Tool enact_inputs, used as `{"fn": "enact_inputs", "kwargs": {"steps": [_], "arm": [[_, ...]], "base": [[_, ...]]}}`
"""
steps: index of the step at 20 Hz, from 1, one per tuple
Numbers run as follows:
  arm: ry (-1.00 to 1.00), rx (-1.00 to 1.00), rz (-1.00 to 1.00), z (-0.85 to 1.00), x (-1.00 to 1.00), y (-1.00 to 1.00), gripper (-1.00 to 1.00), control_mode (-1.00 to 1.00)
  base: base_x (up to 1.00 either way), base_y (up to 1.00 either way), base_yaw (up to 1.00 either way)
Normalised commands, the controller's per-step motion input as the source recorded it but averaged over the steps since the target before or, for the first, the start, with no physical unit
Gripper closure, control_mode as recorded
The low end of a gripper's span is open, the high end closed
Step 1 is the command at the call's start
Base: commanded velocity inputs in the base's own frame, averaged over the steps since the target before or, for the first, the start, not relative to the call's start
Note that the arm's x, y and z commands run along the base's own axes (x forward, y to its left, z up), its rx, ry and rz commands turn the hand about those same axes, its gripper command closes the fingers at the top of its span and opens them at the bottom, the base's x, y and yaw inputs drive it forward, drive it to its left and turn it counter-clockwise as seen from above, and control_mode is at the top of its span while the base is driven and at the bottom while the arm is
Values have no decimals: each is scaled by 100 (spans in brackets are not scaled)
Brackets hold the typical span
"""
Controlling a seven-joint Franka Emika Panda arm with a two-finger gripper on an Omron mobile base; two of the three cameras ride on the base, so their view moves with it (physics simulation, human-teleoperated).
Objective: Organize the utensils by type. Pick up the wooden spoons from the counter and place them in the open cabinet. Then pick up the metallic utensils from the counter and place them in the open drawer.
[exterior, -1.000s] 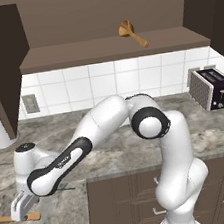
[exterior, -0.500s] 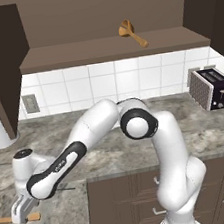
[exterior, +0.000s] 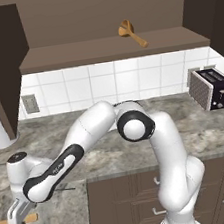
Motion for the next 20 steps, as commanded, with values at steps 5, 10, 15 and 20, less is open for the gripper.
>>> {"fn": "enact_inputs", "kwargs": {"steps": [5,10,15,20], "arm": [[-1,0,0,-30,-11,1,100,-100],[0,1,0,-48,-29,1,100,-100],[0,5,0,-54,-42,0,100,-100],[0,5,0,-51,-61,0,100,-100]], "base": [[0,0,0],[0,0,0],[0,0,0],[0,0,0]]}}
